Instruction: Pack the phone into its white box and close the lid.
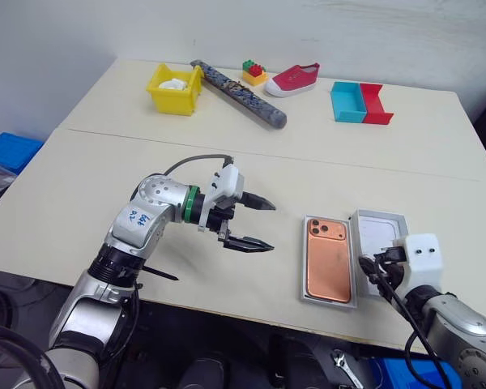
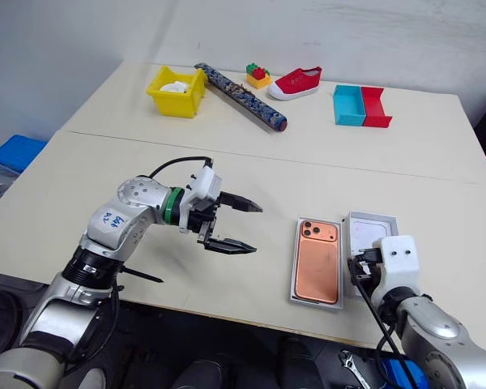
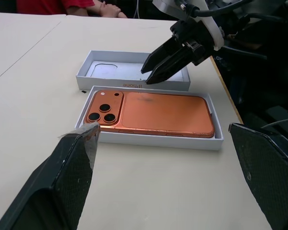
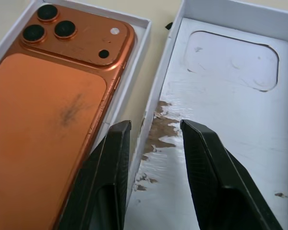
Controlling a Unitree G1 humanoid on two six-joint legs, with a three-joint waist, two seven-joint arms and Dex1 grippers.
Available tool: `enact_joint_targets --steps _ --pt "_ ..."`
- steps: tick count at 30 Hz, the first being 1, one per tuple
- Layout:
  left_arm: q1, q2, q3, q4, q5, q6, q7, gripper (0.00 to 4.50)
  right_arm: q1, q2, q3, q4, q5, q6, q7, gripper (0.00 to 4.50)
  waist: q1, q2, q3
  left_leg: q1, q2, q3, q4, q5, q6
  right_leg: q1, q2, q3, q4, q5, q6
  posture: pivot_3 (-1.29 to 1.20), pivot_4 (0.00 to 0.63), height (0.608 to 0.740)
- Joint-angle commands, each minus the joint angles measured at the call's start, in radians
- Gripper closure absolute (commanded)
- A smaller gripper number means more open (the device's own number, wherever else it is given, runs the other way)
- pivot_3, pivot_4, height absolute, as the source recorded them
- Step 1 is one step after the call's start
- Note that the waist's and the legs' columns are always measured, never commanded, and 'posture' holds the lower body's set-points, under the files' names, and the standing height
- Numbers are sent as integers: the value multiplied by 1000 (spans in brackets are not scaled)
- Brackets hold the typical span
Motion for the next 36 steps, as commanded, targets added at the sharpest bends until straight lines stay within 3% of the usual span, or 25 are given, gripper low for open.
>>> enact_joint_targets --steps 1,10,13,16,21,26,28,31,34,36 --pt "-7 9 28 -36 -1 -4 1 0 -17 7 -7 -31 -5 -12 -8 2872 0 0 0 0 0 0 0 0 0 0 0 0 0 0 0 0 150 740" --pt "-14 -1 30 -51 -8 12 22 0 2 12 72 71 -84 -73 -10 2872 0 0 0 0 0 0 0 0 0 0 0 0 0 0 0 0 150 740" --pt "-16 -3 32 -54 -11 14 26 0 5 20 89 98 -104 -104 -7 3444 0 0 0 0 0 0 0 0 0 0 0 0 0 0 0 0 150 740" --pt "-14 -5 31 -60 -11 17 27 0 6 32 96 100 -113 -117 -7 4471 0 0 0 0 0 0 0 0 0 0 0 0 0 0 0 0 150 740" --pt "-12 -19 29 -65 -10 22 27 0 17 48 84 76 -109 -129 4 4490 0 0 0 0 0 0 0 0 0 0 0 0 0 0 0 0 150 740" --pt "15 -30 8 -65 9 -7 15 0 12 58 -46 -47 7 -113 48 4490 0 0 0 0 0 0 0 0 0 0 0 0 0 0 0 0 150 740" --pt "15 -35 7 -59 12 -13 13 0 -1 70 -120 -111 165 -74 64 4490 0 0 0 0 0 0 0 0 0 0 0 0 0 0 0 0 150 740" --pt "3 -44 8 -43 15 -20 9 0 23 40 -194 -153 587 -92 -31 4490 0 0 0 0 1 -1 0 0 0 0 0 0 0 0 0 0 150 740" --pt "-10 -44 9 -18 24 -35 -3 0 91 -79 -95 -129 1153 -339 -305 4490 -1 1 1 0 0 0 0 0 0 0 0 0 0 0 0 0 150 740" --pt "-13 -38 7 -2 35 -53 -17 0 104 -120 2 -120 1368 -486 -408 4490 -1 0 0 0 1 -1 0 0 0 1 0 -1 -1 0 0 0 150 740"
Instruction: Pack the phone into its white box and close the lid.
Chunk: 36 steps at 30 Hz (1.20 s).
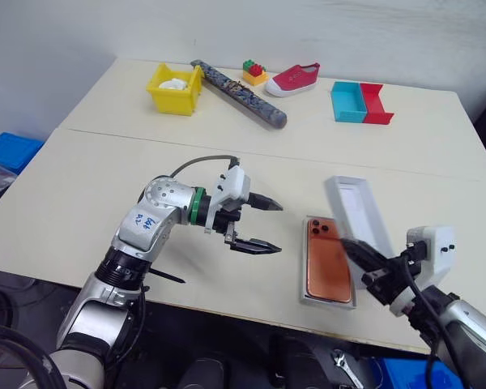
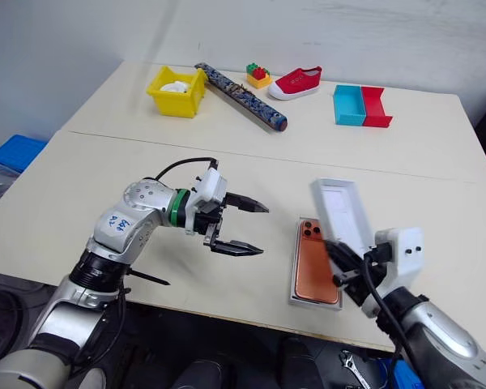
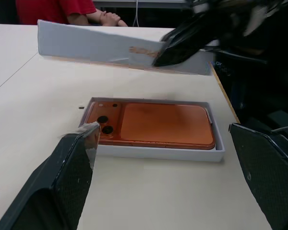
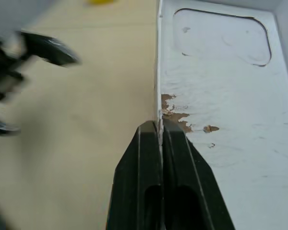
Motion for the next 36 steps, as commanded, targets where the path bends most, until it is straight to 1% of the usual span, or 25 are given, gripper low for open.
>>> enact_joint_targets --steps 1,3,6,8,12,16,18,21,23,25,30,33,36 --pt "-19 9 2 13 17 -38 -26 0 2 -31 149 -13 363 -261 -167 4490 -1 0 0 1 0 0 0 0 0 0 0 0 0 0 0 0 150 740" --pt "-20 12 3 23 24 -44 -34 0 -10 -32 247 -17 376 -355 -192 4490 -1 0 0 1 0 1 0 0 0 1 0 0 -4 0 0 0 150 740" --pt "-22 26 8 19 30 -35 -41 0 -49 43 398 27 376 -458 -219 4490 -1 -1 0 1 0 0 0 0 0 1 0 0 -4 0 0 0 150 740" --pt "-21 37 9 15 35 -33 -46 0 -67 69 451 64 376 -479 -216 4490 -1 -1 0 1 0 0 0 0 0 1 0 0 -4 0 0 0 150 740" --pt "-22 57 12 17 46 -35 -49 0 -103 124 501 201 376 -455 -159 4490 0 -1 0 1 0 0 0 0 0 1 1 0 -2 0 0 0 150 740" --pt "-13 62 16 13 56 -29 -38 0 -128 137 504 299 368 -429 -113 4490 1 -1 0 0 0 0 0 0 1 1 0 0 -2 0 0 0 150 740" --pt "-1 61 11 13 64 -25 -30 0 -123 148 498 339 332 -426 -85 4490 1 -1 0 0 0 -1 0 0 1 1 0 0 -2 0 0 0 150 740" --pt "15 53 -15 38 101 -34 -6 611 -102 167 494 369 294 -425 -57 4500 1 -1 0 0 0 -1 0 0 1 0 1 -1 -2 0 0 0 150 740" --pt "21 49 -37 60 138 -62 3 1224 -87 168 499 369 257 -413 -37 4500 1 -1 0 0 0 0 0 0 1 0 1 0 -2 0 0 0 150 740" --pt "20 31 -60 93 173 -92 18 1935 -66 168 506 359 217 -402 -14 4500 1 -1 0 0 0 0 0 0 1 0 1 0 -2 0 0 0 150 740" --pt "-10 -49 -88 168 207 -133 48 3567 -31 154 496 336 123 -393 20 4500 3 -1 -1 -1 0 0 0 0 1 0 0 0 -2 0 0 0 150 740" --pt "-24 -86 -97 205 221 -158 46 4488 -6 146 492 319 98 -386 35 4500 2 -1 -1 -1 0 0 0 0 1 0 0 -1 -3 0 0 0 150 740" --pt "-36 -119 -109 231 229 -175 41 4500 25 138 478 296 98 -384 44 3859 2 -1 -1 -1 0 0 0 0 1 0 0 0 -2 0 0 0 150 740"
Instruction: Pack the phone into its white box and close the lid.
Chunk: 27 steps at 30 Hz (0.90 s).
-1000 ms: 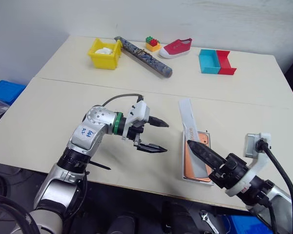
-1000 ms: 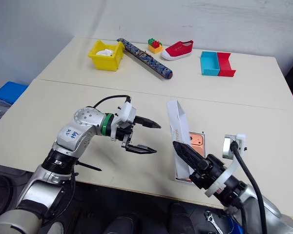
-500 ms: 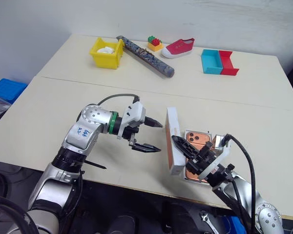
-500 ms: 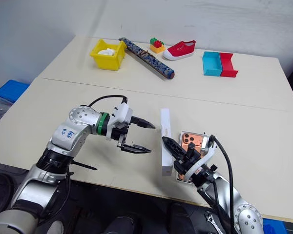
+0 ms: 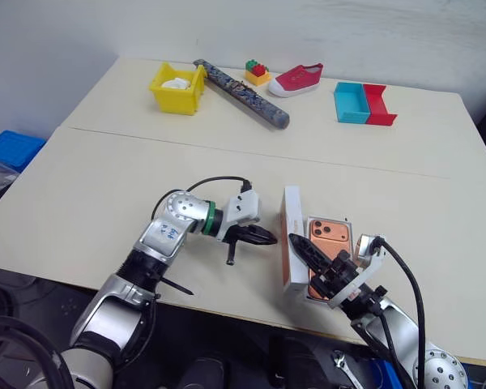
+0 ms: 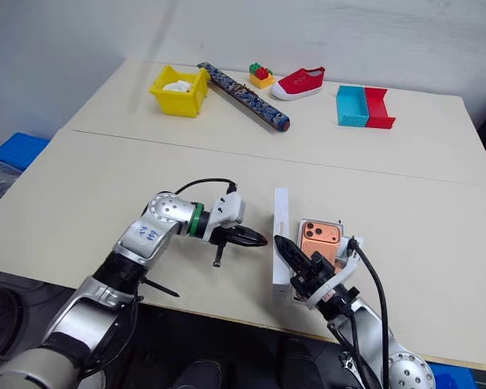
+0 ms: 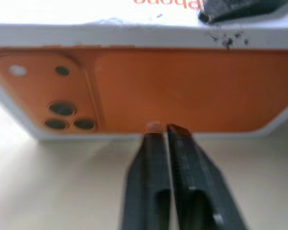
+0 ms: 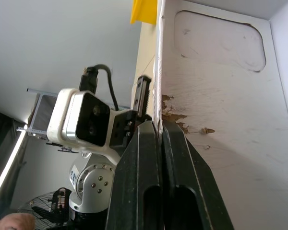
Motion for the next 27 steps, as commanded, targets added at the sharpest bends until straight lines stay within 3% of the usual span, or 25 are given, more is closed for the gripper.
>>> enact_joint_targets --steps 1,7,11,16,22,25,27 --pt "-27 -31 -8 10 9 -31 -7 4500 43 -22 -25 -53 -12 15 14 3564 0 0 0 0 0 0 0 0 0 0 0 0 0 0 0 0 150 740" --pt "-32 -74 -12 24 15 -38 -15 4500 110 -101 -72 -154 -51 33 52 1478 0 0 0 0 0 0 0 0 0 0 0 0 0 0 0 0 150 740" --pt "-37 -100 -15 39 21 -43 -14 4500 205 -184 -176 -217 -38 27 100 95 2 0 0 0 0 0 0 0 0 0 0 0 0 0 0 0 150 740" --pt "-57 -150 -23 86 33 -69 -9 4500 434 -317 -497 -264 31 52 302 38 21 0 0 -1 0 1 1 -2 3 1 0 0 -2 1 1 0 150 740" --pt "-91 -222 -28 162 44 -115 11 4500 606 -374 -696 -286 -18 114 538 38 32 -1 -1 -1 0 2 1 -2 4 2 0 1 -4 1 2 0 150 740" --pt "-123 -261 -15 199 43 -136 32 4500 625 -394 -668 -330 -130 133 603 578 33 -1 -1 -1 0 2 2 -3 5 2 0 1 -5 1 3 0 150 740" --pt "-150 -266 13 201 27 -128 39 4500 596 -409 -610 -343 -209 141 603 1219 33 -2 0 -1 0 2 2 -3 5 2 0 1 -5 1 3 0 150 740"
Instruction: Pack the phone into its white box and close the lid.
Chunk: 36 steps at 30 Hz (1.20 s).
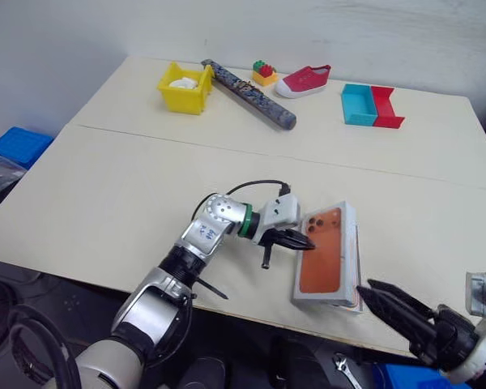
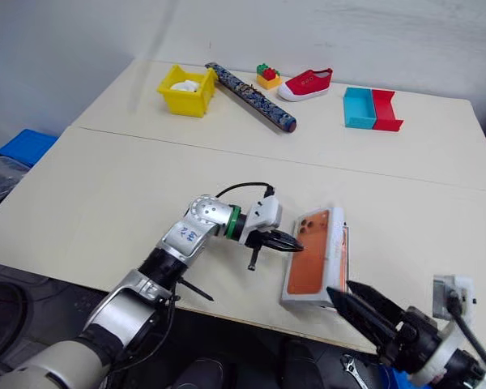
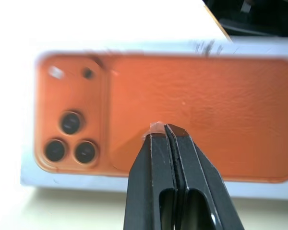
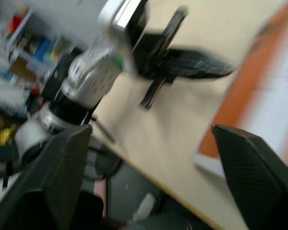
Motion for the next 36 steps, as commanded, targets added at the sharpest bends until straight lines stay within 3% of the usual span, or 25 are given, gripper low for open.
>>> enact_joint_targets --steps 1,4,7,9,13,21,26,36 --pt "-53 -3 54 -14 -26 -7 10 4500 -32 -25 66 -41 -122 14 27 1546 -3 0 0 0 0 0 0 0 0 0 0 0 0 0 0 0 150 740" --pt "-70 20 81 -32 -45 16 -5 4500 -70 -48 130 -35 -250 21 30 2650 -5 0 0 0 0 0 2 0 0 0 0 0 0 0 0 0 150 740" --pt "-61 119 98 -80 -65 68 -95 4500 -111 -130 235 -15 -517 25 76 3707 -11 0 0 0 0 1 3 0 0 0 0 1 1 0 0 0 150 740" --pt "-44 174 78 -88 -52 64 -148 4500 -131 -149 282 10 -607 17 91 4398 -10 0 0 0 -1 1 4 0 -1 -1 0 1 1 0 0 0 150 740" --pt "-12 215 -4 -48 28 -23 -187 4500 -187 -144 344 71 -701 10 118 4457 -3 0 0 -1 -1 0 5 0 -1 -1 0 0 2 0 0 0 150 740" --pt "-90 49 -49 204 139 -163 -48 4500 -284 -106 393 150 -783 29 129 4457 18 0 0 -6 -4 0 11 -3 3 -1 -1 -4 1 1 2 0 150 740" --pt "-146 -30 -31 332 154 -214 -7 4500 -275 -79 361 153 -784 31 135 4457 15 0 0 -5 -3 1 11 -3 3 -1 -1 -4 1 1 3 0 150 740" --pt "-166 -72 2 394 156 -258 3 4500 -225 -43 265 140 -782 34 152 4457 13 0 0 -4 -3 1 12 -3 3 -1 -1 -3 3 2 3 0 150 740"
